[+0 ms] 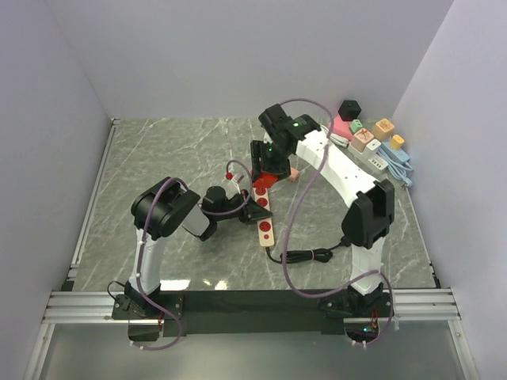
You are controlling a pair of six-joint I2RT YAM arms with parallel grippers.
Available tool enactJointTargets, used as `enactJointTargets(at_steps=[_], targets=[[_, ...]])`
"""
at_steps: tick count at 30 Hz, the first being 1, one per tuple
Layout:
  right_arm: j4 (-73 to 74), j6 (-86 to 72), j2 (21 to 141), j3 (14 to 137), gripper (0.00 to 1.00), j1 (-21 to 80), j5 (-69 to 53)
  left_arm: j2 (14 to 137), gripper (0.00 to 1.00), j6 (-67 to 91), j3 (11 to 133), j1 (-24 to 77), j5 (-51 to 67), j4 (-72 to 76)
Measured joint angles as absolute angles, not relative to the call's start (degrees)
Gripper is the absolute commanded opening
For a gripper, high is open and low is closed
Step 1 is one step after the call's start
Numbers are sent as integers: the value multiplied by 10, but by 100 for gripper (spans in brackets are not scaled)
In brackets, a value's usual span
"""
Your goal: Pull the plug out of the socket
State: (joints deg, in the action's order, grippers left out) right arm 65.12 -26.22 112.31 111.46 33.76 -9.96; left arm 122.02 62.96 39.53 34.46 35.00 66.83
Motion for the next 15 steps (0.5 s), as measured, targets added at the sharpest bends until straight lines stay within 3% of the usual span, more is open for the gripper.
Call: enactJointTargets(at_steps=[4,8,15], targets=[[647,-270,1084,1091,0,324,-84,1223,0,633,385,339,348,697],[578,-304,1048,980,0,267,-56,1186,1,620,384,326,323,655],[439,-351,1023,776,0,156,-49,1045,1,540,442,336,220,317]])
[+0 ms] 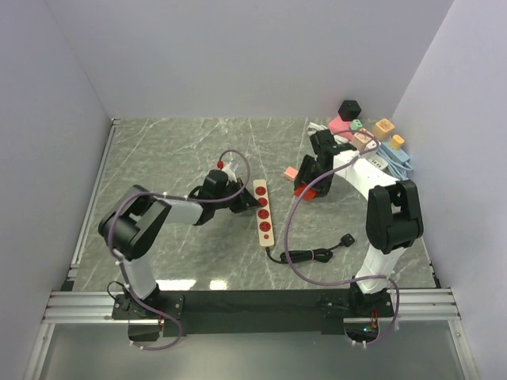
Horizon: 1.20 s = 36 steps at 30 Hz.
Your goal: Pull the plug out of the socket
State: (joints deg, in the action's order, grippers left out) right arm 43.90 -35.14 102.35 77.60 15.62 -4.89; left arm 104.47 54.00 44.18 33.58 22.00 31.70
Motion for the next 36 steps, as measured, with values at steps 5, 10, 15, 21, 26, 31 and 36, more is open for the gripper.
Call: enactJointTargets(at_steps=[5,10,15,21,26,31,36], targets=[[346,-373,1020,705,0,152,-104,988,1,500,539,369,131,114],[279,-395,1022,703,7,148,-142,991,28,472,615,412,49,-15],[259,-407,1044,705,54,136,-165,1018,57,469,640,457,-14,-111],[268,-408,1044,697,93,133,-188,1023,74,477,665,487,-69,-171],[309,-399,1008,690,95,133,-189,1039,78,477,679,502,-101,-218],[383,-385,943,704,97,133,-157,1066,77,475,701,515,-120,-228],[427,-376,861,713,98,131,-140,1094,25,475,716,524,-121,-217]])
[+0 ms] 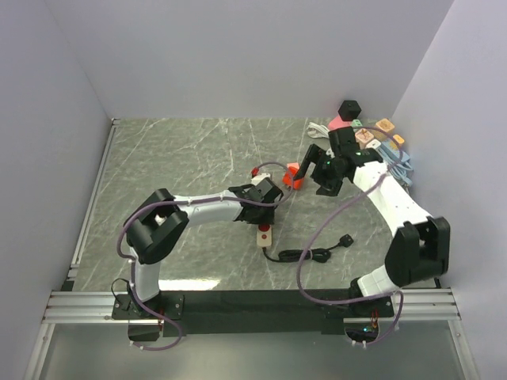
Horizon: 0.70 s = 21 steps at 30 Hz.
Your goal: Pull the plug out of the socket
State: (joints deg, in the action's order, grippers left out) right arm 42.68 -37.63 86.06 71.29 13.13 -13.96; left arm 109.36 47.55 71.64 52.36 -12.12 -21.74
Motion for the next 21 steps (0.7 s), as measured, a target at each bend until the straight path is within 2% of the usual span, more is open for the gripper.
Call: enactJointTargets(at_steps=[1,6,9,15,18,21], targets=[[433,-375,848,714,98,131,-139,1094,1,475,718,525,-122,-215],[456,-367,799,722,98,130,-140,1084,0,458,701,504,-102,-203],[460,-363,790,722,98,129,-143,1066,0,439,681,445,-76,-201],[458,-361,792,719,98,129,-163,1076,0,389,721,190,-101,-270],[456,-361,799,719,98,129,-173,1124,0,384,805,65,-116,-307],[454,-355,810,719,98,129,-177,1201,0,396,923,-9,-107,-329]])
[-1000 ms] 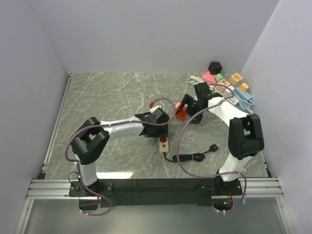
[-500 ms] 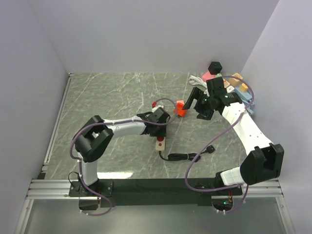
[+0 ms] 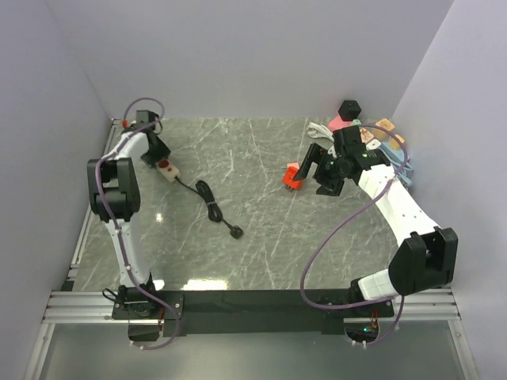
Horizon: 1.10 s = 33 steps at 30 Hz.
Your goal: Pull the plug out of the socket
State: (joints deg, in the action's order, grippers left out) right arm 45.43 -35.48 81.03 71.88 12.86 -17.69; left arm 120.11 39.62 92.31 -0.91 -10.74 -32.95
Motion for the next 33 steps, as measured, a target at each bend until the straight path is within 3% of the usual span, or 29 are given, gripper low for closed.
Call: enactJointTargets(at_steps=[6,14,17,18,20,23,28,33], targets=[[446,-337,832,719,99,129,-176,1318,0,495,1078,-81,-28,-328],[424,-321,882,719,100,130,-133,1366,1,701,1096,-100,11,-197],[425,-318,909,731,100,130,-103,1380,29,748,1100,-100,24,-154],[429,-317,923,743,100,130,-95,1382,45,759,1100,-100,28,-147],[434,-314,963,785,100,130,-80,1383,65,768,1100,-99,33,-142],[425,-311,1022,847,100,130,-66,1371,80,776,1073,-95,50,-128],[427,-317,1088,922,97,129,-39,1268,86,753,947,-83,80,-127],[448,-338,1202,1078,78,123,-13,1126,89,679,851,-74,96,-149]])
